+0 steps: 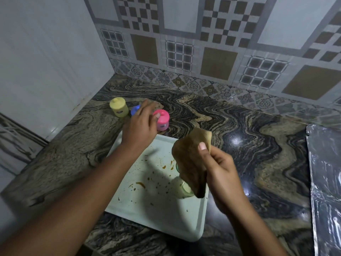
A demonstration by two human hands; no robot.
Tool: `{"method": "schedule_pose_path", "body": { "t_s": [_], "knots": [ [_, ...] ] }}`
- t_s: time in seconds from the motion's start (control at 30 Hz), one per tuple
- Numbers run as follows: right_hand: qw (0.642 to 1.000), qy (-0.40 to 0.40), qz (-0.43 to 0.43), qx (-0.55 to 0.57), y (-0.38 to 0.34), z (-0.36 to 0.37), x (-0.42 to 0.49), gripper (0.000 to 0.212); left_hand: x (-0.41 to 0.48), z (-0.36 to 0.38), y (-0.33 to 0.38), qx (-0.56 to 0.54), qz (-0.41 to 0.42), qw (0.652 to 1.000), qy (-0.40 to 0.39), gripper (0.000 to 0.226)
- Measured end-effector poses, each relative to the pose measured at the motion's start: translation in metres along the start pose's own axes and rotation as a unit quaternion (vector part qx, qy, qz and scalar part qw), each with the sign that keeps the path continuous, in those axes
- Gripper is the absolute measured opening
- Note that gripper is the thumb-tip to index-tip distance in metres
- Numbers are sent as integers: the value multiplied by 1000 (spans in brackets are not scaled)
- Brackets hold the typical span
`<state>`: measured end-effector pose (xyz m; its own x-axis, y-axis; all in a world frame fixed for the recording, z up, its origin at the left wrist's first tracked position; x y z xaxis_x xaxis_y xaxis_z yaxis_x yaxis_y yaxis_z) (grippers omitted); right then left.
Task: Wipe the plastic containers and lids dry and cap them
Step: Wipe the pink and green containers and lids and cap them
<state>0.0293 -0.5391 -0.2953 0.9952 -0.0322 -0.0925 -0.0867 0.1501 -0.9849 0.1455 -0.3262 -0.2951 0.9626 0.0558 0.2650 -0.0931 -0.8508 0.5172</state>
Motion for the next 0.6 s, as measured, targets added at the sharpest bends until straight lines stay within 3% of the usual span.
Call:
{"method": "schedule_pose_path", "body": {
  "t_s": [0.1, 0.2, 0.3, 0.4, 0.6],
  "knots": [
    [999, 10, -28, -18, -12, -17, -6, 77, -45, -26, 25, -90, 57, 993, 46, 27],
    [999, 22, -26, -23, -11, -35, -16, 54, -103, -1, 50, -136, 97, 984, -58, 24],
    [999, 28, -17, -43, -4, -45, -30, 61, -155, 43, 49, -110, 56, 975, -187, 36],
    [997, 29, -19, -62, 3, -51, -44, 57, -185, 73, 41, -54, 28, 966, -250, 46],
    [998, 5, -10, -69, 13, -47, -60, 54, -189, 85, 44, -63, 25, 969, -237, 32]
  ]
}}
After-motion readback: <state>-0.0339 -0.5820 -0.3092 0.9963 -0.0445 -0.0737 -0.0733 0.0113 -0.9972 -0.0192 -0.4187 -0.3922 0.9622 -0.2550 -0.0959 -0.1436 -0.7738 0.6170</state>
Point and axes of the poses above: each hand's wrist, its own x-axis towards the middle knuckle, its own z-axis out of the palm, y = z × x, the point moved 10 cm from there along x, towards the middle knuckle, and after that the axes turned 3 degrees about -z, right-handed, at the moved point
